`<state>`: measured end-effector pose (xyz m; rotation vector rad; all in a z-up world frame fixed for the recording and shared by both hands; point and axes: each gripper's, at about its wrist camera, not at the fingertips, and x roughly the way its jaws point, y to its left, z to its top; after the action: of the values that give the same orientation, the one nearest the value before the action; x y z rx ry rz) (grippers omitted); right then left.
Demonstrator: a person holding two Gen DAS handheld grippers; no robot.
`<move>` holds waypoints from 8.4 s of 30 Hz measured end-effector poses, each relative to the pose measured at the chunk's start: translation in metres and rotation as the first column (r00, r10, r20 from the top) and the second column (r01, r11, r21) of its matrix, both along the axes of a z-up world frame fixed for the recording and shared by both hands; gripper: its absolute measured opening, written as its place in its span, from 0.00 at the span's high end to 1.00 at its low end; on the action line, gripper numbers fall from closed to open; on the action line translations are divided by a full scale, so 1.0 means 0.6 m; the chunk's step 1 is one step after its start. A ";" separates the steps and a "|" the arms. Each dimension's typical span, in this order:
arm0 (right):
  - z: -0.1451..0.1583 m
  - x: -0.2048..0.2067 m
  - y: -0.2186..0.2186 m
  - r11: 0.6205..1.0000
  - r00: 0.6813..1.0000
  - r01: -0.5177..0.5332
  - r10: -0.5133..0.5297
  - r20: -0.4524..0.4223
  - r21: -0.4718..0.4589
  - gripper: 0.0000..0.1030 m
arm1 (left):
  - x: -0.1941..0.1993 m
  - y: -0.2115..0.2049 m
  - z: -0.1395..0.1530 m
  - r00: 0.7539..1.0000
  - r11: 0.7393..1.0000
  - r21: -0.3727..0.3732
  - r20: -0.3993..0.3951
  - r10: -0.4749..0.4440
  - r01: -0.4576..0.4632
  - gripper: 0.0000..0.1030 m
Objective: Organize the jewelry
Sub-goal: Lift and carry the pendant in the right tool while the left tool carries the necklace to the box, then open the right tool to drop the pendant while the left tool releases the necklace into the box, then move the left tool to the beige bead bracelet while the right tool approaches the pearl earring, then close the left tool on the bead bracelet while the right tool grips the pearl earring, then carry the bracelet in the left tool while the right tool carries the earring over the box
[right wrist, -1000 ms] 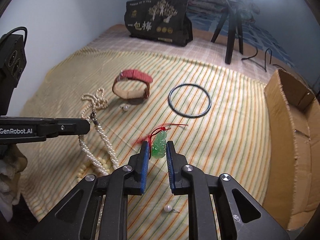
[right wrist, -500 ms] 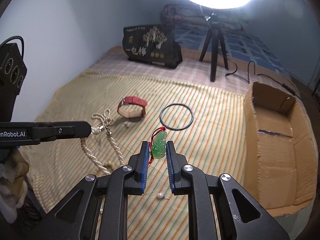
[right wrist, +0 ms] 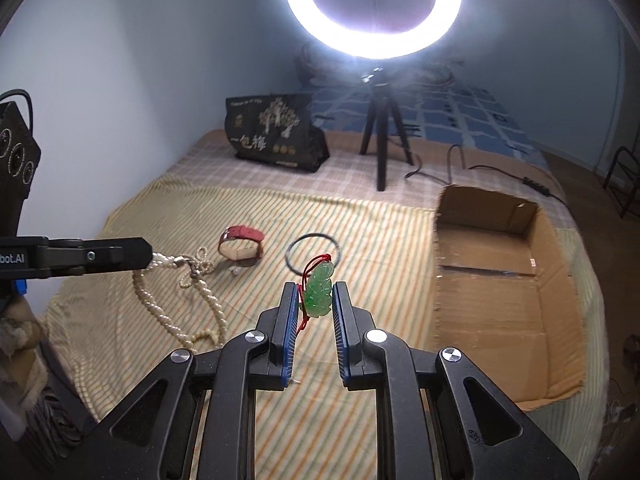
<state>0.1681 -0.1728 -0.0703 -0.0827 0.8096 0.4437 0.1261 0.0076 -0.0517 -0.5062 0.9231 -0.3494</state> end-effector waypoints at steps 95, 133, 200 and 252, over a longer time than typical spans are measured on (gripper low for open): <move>0.026 -0.022 -0.164 0.984 0.983 0.181 -0.181 0.022 -0.005 0.31 | 0.061 -0.055 0.041 0.993 0.939 0.342 0.087 -0.074 0.040 0.40; -0.171 -0.038 0.056 0.967 0.952 -0.226 0.194 -0.236 -0.115 0.54 | -0.012 0.075 -0.203 0.960 0.951 0.294 -0.279 -0.017 0.102 0.75; -0.054 -0.033 0.017 0.994 0.993 -0.105 0.103 -0.050 -0.027 0.85 | 0.021 0.014 -0.069 0.997 0.956 0.288 -0.059 -0.050 0.065 0.95; -0.050 0.061 -0.266 0.967 0.967 0.255 -0.254 -0.035 0.011 0.85 | 0.201 -0.293 -0.030 0.972 0.956 0.190 0.024 -0.234 0.226 0.95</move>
<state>0.2050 -0.3322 -0.1001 0.0435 0.8362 0.2088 0.2465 -0.1684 -0.0696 -0.2177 0.9612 -0.4787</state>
